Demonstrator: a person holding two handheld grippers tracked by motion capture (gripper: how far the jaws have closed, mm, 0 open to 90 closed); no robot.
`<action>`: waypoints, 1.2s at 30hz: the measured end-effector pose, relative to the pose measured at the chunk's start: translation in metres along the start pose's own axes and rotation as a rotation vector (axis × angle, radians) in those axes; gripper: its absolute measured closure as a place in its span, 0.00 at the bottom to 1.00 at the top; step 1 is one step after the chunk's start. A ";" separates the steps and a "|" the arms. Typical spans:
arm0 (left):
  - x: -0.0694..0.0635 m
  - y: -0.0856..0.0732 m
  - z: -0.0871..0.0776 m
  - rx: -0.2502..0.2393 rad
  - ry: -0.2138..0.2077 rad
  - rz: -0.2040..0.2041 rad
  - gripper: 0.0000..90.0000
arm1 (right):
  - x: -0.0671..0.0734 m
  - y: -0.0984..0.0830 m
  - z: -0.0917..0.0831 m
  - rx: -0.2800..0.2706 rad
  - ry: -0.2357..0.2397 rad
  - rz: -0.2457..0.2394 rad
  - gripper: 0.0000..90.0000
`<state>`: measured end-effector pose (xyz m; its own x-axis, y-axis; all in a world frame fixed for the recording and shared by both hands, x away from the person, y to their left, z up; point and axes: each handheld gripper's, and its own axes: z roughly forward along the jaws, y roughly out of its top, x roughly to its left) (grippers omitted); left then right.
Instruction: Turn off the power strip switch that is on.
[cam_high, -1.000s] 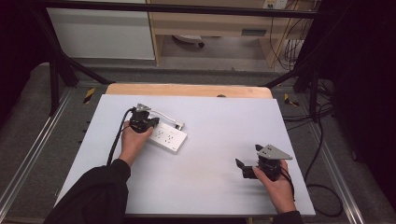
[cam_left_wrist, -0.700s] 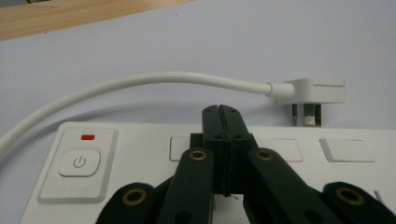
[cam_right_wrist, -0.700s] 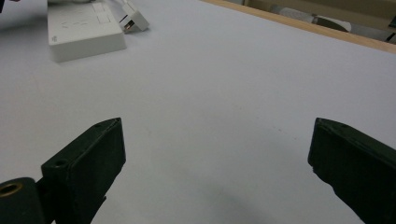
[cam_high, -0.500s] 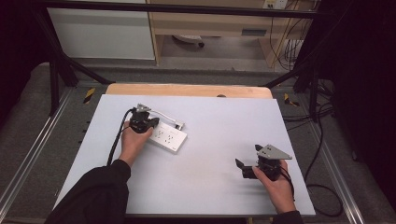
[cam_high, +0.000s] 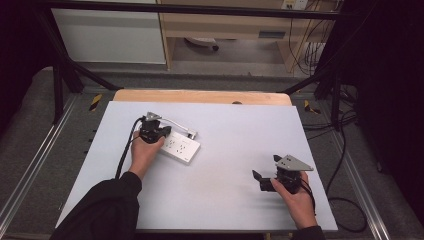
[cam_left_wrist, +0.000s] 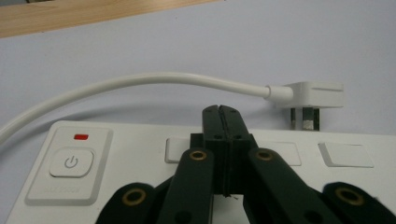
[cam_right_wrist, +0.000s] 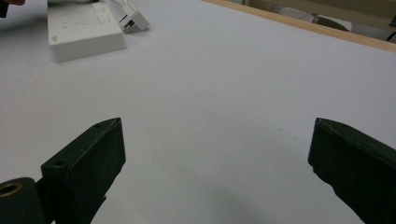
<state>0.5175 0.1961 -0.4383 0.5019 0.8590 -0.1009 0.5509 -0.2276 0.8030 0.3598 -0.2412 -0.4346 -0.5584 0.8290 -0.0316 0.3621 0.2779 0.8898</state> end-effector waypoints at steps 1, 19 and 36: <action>0.000 0.000 0.000 -0.001 -0.001 0.000 1.00 | 0.000 0.000 0.000 -0.001 0.001 0.000 0.05; -0.004 0.012 0.001 -0.043 -0.009 0.016 1.00 | 0.000 0.000 -0.001 -0.008 0.005 0.000 0.05; -0.003 0.019 -0.003 -0.095 -0.023 -0.004 1.00 | 0.000 0.000 -0.001 -0.009 0.005 0.001 0.05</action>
<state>0.5246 0.1905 -0.4213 0.5160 0.8486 -0.1168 0.4876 -0.1789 0.8546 0.3591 -0.2419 -0.4341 -0.5616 0.8269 -0.0281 0.3560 0.2722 0.8940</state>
